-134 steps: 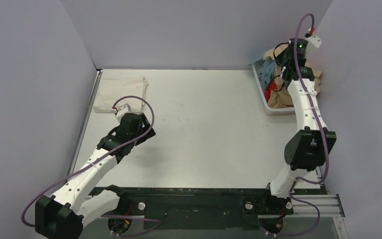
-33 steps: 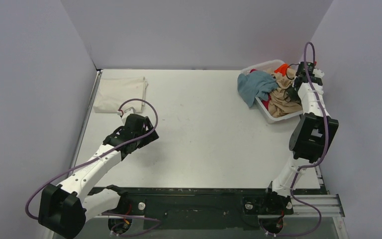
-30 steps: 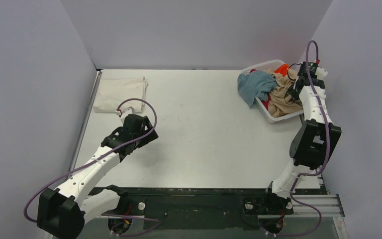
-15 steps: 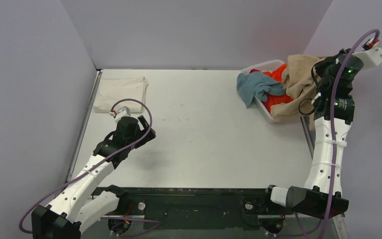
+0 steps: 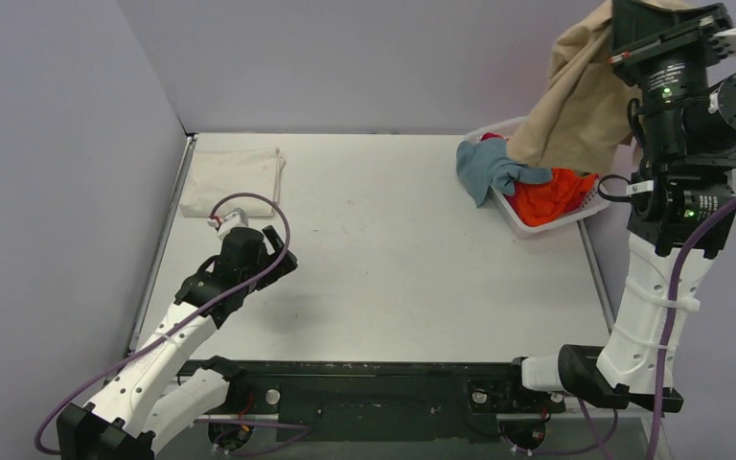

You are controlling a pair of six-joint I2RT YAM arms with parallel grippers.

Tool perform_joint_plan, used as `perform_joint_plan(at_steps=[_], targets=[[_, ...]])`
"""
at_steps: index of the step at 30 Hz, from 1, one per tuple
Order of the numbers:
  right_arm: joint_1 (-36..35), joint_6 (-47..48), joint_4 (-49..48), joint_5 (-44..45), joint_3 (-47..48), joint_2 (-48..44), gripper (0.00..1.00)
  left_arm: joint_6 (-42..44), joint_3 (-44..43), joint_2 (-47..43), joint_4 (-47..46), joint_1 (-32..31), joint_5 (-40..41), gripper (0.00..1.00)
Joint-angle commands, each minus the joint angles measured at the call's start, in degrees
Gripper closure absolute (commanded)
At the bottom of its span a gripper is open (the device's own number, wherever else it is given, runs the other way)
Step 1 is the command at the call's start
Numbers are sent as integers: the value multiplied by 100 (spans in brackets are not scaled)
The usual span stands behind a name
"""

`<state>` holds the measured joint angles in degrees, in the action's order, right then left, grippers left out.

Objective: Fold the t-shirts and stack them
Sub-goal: Move the tshirt to the center of the board

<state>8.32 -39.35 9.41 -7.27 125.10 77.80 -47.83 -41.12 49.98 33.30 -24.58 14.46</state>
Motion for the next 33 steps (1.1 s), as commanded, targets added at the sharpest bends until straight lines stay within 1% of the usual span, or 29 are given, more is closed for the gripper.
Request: perform_joint_plan(at_steps=[1, 4, 5, 6, 7, 8, 10, 11, 13, 14, 15, 16, 17, 18, 19, 20, 21, 22, 23, 24, 25, 27, 28, 30, 31, 32, 33], targets=[[-1214, -389, -178, -1012, 181, 94, 100, -162, -500, -47, 488, 23, 136, 7], [-1963, -472, 29, -1121, 176, 208, 100, -354, -795, -15, 1101, 30, 388, 7], [-2354, -470, 106, -1185, 166, 248, 100, -431, -851, -15, 1246, 27, 581, 7], [-2770, -398, 149, -1209, 121, 318, 100, -596, -967, -19, 1565, 31, 806, 7], [-2979, -336, 309, -1131, 98, 351, 100, -662, -1020, -26, 1723, 31, 919, 7], [-3374, -103, 427, -1059, 73, 427, 100, -797, -1104, -38, 2020, 32, 1108, 7], [-3754, 193, 859, -899, -22, 505, 100, -927, -1198, -90, 2356, 32, 1275, 7], [-3814, 232, 1071, -917, -144, 489, 100, -963, -1215, -158, 2440, 32, 1303, 7], [-3854, 222, 1067, -846, -1043, 228, 100, -1012, -1161, -302, 2575, 32, 1325, 6], [-3850, 219, 990, -548, -2019, -76, 100, -1060, -1106, -352, 2631, 32, 1308, 6], [-3840, 262, 867, -288, -2558, -250, 100, -1078, -1072, -459, 2652, 32, 1298, 6], [-3785, 382, 859, 357, -3478, -565, 100, -1109, -1000, -505, 2685, 32, 1266, 6], [-3732, 423, 988, 801, -3916, -696, 100, -1121, -971, -600, 2706, 32, 1259, 6], [-3513, 462, 1091, 1503, -4635, -900, 100, -1129, -918, -646, 2751, 32, 1243, 6], [-3390, 459, 1268, 1730, -4982, -992, 91, -1131, -899, -702, 2778, 34, 1239, 6], [-3064, 372, 1354, 2035, -5563, -1135, 81, -1131, -858, -727, 2838, 38, 1225, 6], [-2910, 334, 1503, 2115, -5983, -1205, 63, -1132, -834, -770, 2865, 40, 1212, 6], [-2703, 313, 1569, 2313, -6144, -1364, 56, -1132, -769, -788, 2875, 40, 1179, 6], [-2672, 335, 1717, 2478, -6350, -1456, 45, -1132, -683, -801, 2871, 41, 1158, 6], [-2683, 390, 1781, 2694, -6415, -1633, 37, -1132, -636, -807, 2826, 41, 1121, 6], [-2715, 418, 1845, 2747, -6532, -1736, 21, -1127, -542, -806, 2780, 41, 1103, 6], [-2856, 505, 1806, 2646, -6732, -2051, 10, -1050, -401, -776, 2561, 41, 918, 6], [-3025, 566, 1758, 2437, -6808, -2094, 8, -998, -359, -736, 2307, 41, 646, 6], [-3447, 708, 1733, 2017, -7031, -2133, 7, -836, -187, -646, 1857, 41, 241, 6], [-3823, 701, 1697, 1877, -7233, -2130, 6, -748, -85, -598, 1535, 41, 50, 6], [-4028, 679, 1573, 1643, -7354, -2125, 6, -702, -47, -474, 1397, 41, -30, 6], [-4481, 575, 1498, 1550, -7591, -2095, 6, -591, -2, -398, 1139, 41, -233, 6]])
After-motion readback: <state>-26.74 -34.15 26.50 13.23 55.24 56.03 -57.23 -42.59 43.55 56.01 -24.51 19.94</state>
